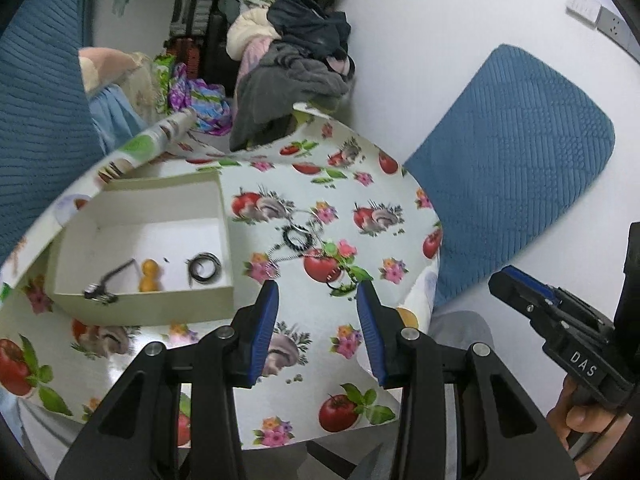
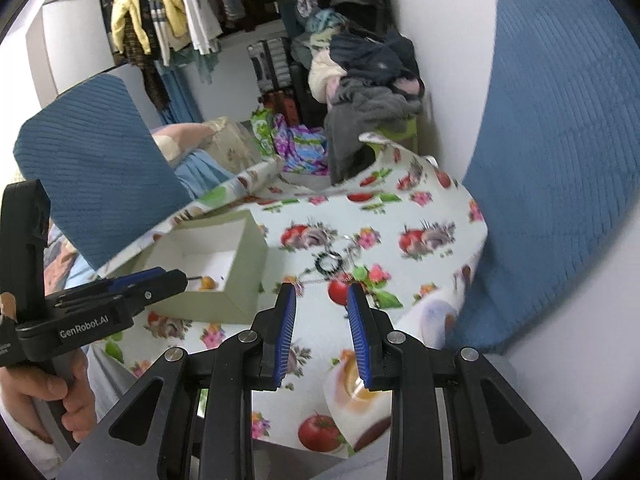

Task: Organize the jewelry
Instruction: 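Move both tools back from the box to the jewelry pile, then grasp the black coil hair tie with the left tool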

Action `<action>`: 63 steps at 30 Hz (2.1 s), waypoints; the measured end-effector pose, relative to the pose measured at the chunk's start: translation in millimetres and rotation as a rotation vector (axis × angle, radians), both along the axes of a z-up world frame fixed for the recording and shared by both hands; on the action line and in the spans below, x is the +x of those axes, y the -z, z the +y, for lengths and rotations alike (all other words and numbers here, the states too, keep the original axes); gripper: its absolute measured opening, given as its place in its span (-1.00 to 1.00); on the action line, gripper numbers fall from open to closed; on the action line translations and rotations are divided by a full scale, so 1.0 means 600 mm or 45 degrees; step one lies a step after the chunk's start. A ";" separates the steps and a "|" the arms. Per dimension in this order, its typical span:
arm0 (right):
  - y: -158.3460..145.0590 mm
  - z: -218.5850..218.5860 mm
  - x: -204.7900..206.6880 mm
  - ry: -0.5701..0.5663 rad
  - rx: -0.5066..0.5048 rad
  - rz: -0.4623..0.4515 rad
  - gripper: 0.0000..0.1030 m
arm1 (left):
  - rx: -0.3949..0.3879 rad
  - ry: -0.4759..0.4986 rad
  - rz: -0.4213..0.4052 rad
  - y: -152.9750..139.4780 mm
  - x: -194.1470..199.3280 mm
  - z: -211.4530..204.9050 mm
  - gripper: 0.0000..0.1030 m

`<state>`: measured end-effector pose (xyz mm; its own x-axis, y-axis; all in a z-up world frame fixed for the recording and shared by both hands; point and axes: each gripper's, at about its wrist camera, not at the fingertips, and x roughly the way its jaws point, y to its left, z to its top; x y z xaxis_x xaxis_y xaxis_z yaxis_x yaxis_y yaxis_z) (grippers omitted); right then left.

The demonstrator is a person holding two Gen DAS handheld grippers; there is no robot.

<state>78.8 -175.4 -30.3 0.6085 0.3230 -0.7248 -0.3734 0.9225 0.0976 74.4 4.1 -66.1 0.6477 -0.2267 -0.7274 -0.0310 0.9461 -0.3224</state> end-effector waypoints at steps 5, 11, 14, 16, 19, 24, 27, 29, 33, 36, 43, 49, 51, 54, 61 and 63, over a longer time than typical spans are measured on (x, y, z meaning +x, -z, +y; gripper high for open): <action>0.025 -0.018 0.017 0.018 -0.006 0.051 -0.52 | -0.004 0.032 0.043 0.020 0.029 -0.021 -0.20; 0.058 -0.027 0.055 0.022 -0.017 0.116 -0.52 | -0.007 0.043 0.104 0.048 0.074 -0.030 -0.20; 0.081 -0.026 0.078 0.019 -0.021 0.160 -0.52 | -0.012 0.044 0.148 0.069 0.102 -0.033 -0.20; 0.097 -0.027 0.096 0.024 -0.022 0.195 -0.52 | -0.011 0.040 0.179 0.083 0.120 -0.034 -0.20; 0.118 -0.028 0.125 0.029 -0.025 0.229 -0.52 | -0.013 0.044 0.208 0.102 0.148 -0.038 -0.20; 0.151 -0.026 0.180 0.043 -0.024 0.286 -0.52 | -0.009 0.060 0.244 0.131 0.194 -0.046 -0.20; 0.171 -0.024 0.213 0.052 -0.022 0.320 -0.52 | -0.006 0.072 0.265 0.149 0.220 -0.050 -0.20; 0.188 -0.023 0.237 0.064 -0.017 0.354 -0.52 | 0.003 0.078 0.279 0.163 0.239 -0.054 -0.22; 0.222 -0.020 0.279 0.070 -0.016 0.418 -0.52 | 0.023 0.096 0.311 0.192 0.277 -0.062 -0.25; 0.245 -0.015 0.305 0.067 -0.026 0.456 -0.52 | 0.032 0.106 0.335 0.214 0.301 -0.064 -0.29; 0.302 -0.010 0.358 0.065 -0.069 0.538 -0.52 | 0.047 0.142 0.387 0.262 0.343 -0.074 -0.32; 0.338 -0.008 0.383 0.052 -0.100 0.581 -0.52 | 0.069 0.156 0.432 0.296 0.361 -0.083 -0.32; 0.349 -0.009 0.389 0.049 -0.105 0.595 -0.52 | 0.085 0.139 0.437 0.303 0.365 -0.079 -0.32; 0.363 -0.006 0.396 0.040 -0.120 0.610 -0.52 | 0.083 0.123 0.430 0.307 0.371 -0.073 -0.32; 0.367 0.018 0.397 -0.034 -0.192 0.560 -0.51 | 0.116 0.123 0.442 0.316 0.379 -0.066 -0.32; 0.367 0.022 0.395 -0.054 -0.204 0.557 -0.52 | 0.124 0.134 0.439 0.317 0.378 -0.067 -0.32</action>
<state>316.0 -162.2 -250.7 0.2230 0.2037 -0.9533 -0.3667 0.9236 0.1116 301.1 -36.1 -256.5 0.3379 -0.1978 -0.9202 -0.0228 0.9757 -0.2181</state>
